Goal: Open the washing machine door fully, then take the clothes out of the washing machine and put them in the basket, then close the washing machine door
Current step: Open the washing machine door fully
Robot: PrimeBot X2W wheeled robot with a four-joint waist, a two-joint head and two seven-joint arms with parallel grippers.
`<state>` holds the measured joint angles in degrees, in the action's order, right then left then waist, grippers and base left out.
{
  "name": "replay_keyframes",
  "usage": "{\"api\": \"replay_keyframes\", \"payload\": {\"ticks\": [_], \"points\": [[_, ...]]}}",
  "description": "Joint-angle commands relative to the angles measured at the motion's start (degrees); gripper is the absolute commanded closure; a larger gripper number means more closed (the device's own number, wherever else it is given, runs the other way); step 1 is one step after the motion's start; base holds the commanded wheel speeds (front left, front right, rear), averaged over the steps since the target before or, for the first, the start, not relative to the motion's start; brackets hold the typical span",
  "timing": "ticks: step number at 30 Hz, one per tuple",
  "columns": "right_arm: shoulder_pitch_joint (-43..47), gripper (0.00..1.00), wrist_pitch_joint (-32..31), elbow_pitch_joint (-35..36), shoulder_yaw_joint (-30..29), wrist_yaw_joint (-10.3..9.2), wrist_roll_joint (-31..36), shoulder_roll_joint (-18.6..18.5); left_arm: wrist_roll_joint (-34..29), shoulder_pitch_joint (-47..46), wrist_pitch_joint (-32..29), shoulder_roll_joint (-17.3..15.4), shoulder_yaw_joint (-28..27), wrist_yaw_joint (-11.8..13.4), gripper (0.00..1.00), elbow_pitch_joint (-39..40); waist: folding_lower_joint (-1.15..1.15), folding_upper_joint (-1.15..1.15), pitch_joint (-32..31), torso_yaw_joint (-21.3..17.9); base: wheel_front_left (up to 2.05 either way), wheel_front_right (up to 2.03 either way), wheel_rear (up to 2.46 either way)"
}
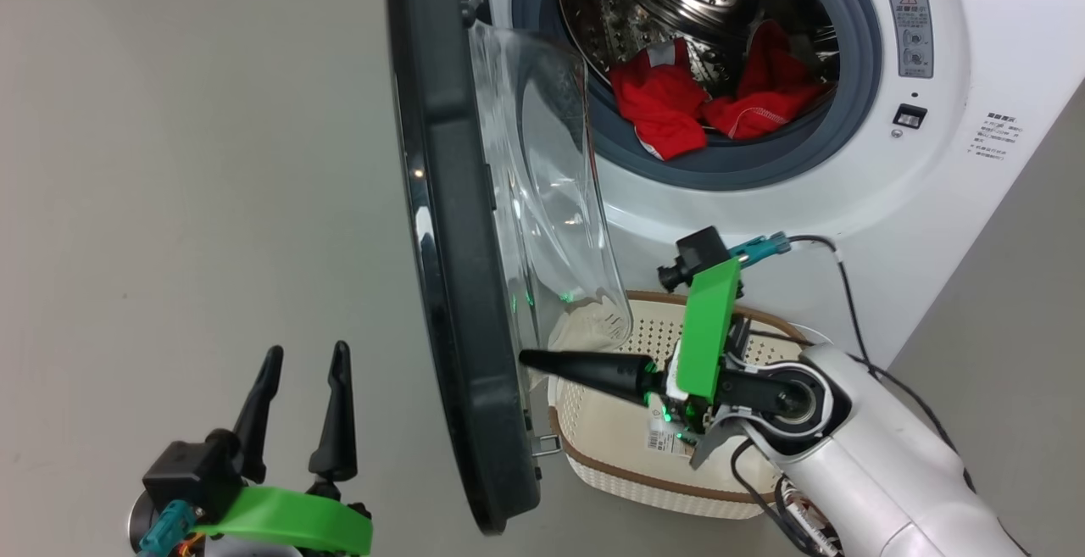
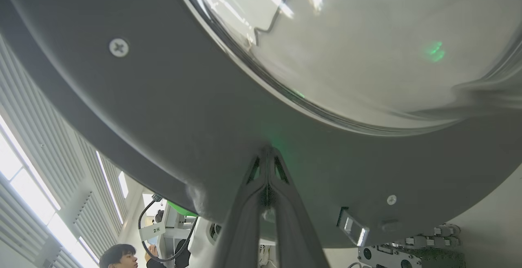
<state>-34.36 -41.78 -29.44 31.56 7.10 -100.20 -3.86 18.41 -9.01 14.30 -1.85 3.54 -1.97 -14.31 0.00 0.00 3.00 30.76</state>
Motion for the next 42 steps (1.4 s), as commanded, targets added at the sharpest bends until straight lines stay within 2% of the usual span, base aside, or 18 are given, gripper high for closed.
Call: {"api": "replay_keyframes", "payload": {"ticks": [1, 2, 8, 16, 22, 30, 36, 40, 42], "points": [[-0.93, 0.22, 0.83, 1.34, -0.81, 0.39, 1.43, 0.9, 0.21, -0.28, 0.7, -1.03, -2.15, 0.24, 0.0, 1.19, 0.0, 0.0, -0.14, -0.1, 0.0, 0.0, 0.0], [-0.66, 0.0, 1.35, 1.54, -1.28, 0.39, 2.28, 0.68, 0.17, -0.25, 0.7, -1.03, -2.2, 0.22, 0.0, 1.13, 0.0, 0.0, -0.21, -0.16, 0.0, 0.0, 0.0], [1.86, 0.0, 7.32, 5.66, -2.64, 0.39, 10.0, -2.72, 0.0, -0.12, 0.7, -1.03, -2.37, 0.09, 0.0, 0.68, 0.0, 0.0, -0.74, -0.5, 0.0, 0.0, 0.0], [6.51, 0.0, 23.09, 10.23, -1.77, 0.39, 19.69, -7.39, -0.3, -0.21, 0.7, -1.03, -2.3, -0.2, 0.0, -0.36, 0.0, 0.0, -1.75, -0.97, 0.0, 0.0, 0.0], [9.03, 0.0, 37.76, 8.68, 2.48, 0.39, 28.45, -10.54, -0.87, 0.18, 0.7, -1.03, -2.63, -0.54, 0.0, -1.07, 0.0, 0.0, -2.77, -1.35, 0.0, 0.0, 0.0], [9.65, 0.0, 51.68, 4.19, 5.97, 0.39, 32.44, -11.85, -0.63, 0.02, 0.7, -1.03, -3.08, -1.23, 0.0, -1.73, 0.0, 0.0, -3.43, -1.95, 0.0, 0.0, 0.0], [8.98, 0.0, 56.06, -1.32, 6.7, 0.39, 37.98, -11.84, -1.01, 0.14, 0.7, -1.03, -3.25, -1.3, 0.0, -1.69, 0.0, 0.0, -3.83, -2.14, 0.0, 0.0, 0.0], [8.51, 0.0, 56.71, -5.65, 5.06, 0.39, 46.8, -11.39, -2.48, 0.37, 0.7, -1.03, -3.12, -1.32, 0.0, -1.76, 0.0, 0.0, -4.03, -2.25, 0.0, 0.0, 0.0], [9.46, 0.0, 56.75, -6.37, 0.63, 0.39, 56.37, -10.73, -3.39, 0.55, 0.7, -1.03, -3.13, -1.24, 0.0, -1.78, 0.0, 0.0, -4.08, -2.33, 0.0, 0.0, 0.0]]}}
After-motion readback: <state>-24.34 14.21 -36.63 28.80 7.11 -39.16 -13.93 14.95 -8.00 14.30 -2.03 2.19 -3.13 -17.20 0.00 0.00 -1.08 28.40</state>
